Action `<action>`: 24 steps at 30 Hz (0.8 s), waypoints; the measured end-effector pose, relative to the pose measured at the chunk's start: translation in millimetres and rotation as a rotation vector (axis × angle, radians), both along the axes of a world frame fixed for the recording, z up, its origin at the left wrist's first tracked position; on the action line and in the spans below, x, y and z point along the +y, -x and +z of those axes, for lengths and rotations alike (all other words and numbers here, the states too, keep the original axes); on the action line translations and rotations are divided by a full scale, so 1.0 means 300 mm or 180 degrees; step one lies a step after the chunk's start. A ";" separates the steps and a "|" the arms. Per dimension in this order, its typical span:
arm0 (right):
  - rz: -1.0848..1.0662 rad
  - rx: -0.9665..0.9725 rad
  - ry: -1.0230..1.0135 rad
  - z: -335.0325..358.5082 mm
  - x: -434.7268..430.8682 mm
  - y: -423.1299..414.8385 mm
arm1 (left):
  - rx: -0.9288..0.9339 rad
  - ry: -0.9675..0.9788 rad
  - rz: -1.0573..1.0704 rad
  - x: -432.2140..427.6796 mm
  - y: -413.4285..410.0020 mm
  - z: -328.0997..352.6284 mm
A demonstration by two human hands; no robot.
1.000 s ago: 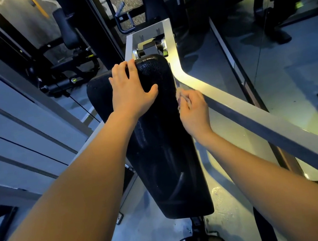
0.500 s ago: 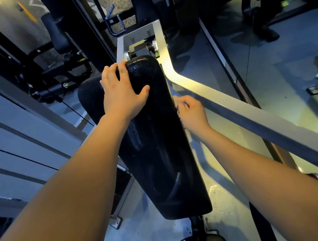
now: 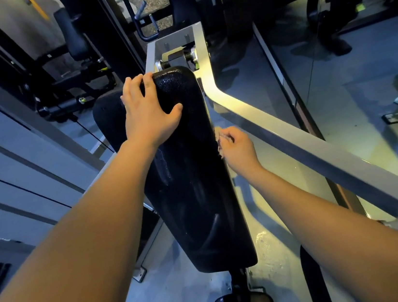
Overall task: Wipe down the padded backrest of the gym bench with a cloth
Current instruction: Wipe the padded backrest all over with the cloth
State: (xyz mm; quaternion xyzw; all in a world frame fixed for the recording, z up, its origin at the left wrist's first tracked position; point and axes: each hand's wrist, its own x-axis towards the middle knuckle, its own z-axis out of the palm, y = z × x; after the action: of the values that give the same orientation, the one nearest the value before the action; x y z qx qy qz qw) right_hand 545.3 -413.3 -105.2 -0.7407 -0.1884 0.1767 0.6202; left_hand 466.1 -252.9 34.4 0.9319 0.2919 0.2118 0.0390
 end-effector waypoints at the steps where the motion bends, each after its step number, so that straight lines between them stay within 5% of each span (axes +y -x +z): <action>1: 0.0057 0.0021 0.0199 -0.031 -0.015 0.011 | -0.0026 -0.0007 -0.0001 0.002 0.000 -0.004; 4: 0.0061 0.0001 0.0432 -0.021 -0.006 -0.016 | -0.0114 -0.0051 -0.0005 0.004 0.000 -0.016; 10: -0.0465 -0.0200 -0.0321 0.132 0.084 -0.010 | -0.0235 -0.0216 -0.0104 0.015 0.008 -0.028; 17: -0.0654 0.0090 0.0770 -0.102 0.039 0.109 | -0.0414 -0.0294 -0.0285 0.036 0.019 -0.044; 24: -0.0841 -0.0229 -0.0122 0.122 0.094 0.058 | -0.0277 -0.0345 -0.0305 0.046 0.027 -0.041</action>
State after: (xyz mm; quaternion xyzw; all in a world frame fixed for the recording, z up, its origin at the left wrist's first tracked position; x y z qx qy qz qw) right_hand 527.9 -385.1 -68.5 -0.7529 -0.1147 0.0632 0.6449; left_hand 458.2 -239.1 22.0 0.9354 0.2331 0.2655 0.0112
